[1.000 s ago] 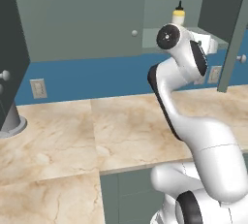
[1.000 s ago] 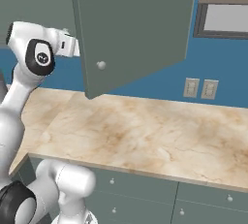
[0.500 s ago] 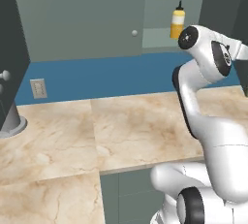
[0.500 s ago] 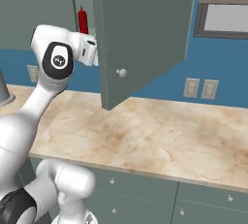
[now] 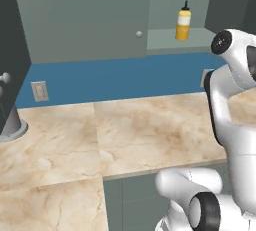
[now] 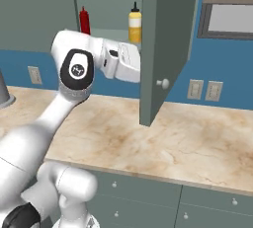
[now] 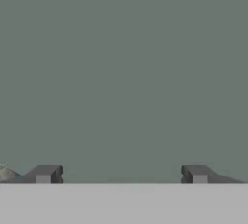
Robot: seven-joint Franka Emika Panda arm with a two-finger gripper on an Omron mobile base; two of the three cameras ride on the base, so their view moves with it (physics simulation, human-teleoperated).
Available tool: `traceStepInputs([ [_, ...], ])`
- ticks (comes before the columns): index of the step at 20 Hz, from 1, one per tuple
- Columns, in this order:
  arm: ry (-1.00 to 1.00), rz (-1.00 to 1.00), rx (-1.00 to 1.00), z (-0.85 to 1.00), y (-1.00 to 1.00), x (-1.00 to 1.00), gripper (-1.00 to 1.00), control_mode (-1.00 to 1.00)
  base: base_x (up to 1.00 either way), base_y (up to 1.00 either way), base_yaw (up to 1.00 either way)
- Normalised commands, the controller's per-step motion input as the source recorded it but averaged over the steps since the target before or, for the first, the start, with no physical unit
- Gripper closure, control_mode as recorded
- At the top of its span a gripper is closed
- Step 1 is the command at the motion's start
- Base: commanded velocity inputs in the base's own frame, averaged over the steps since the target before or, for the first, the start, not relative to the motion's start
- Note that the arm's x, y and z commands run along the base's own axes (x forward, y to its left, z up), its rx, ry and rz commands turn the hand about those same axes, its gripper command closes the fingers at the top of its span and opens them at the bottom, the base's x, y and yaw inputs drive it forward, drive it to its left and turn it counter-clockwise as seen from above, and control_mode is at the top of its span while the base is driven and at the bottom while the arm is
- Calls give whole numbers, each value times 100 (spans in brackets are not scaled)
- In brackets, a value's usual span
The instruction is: Move the ketchup and mustard from the cabinet to the dining counter.
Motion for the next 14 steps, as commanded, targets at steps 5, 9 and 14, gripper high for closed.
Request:
traceStepInputs([
  [5, 0, 30, 6, 2, 76, -73, -100, -100, 0, 0, 0],
  [9, 17, 56, 5, 0, 100, -26, -100, -100, 0, 0, 0],
  [14, 30, 63, 4, 13, 100, 0, -100, -100, 0, 0, 0],
])
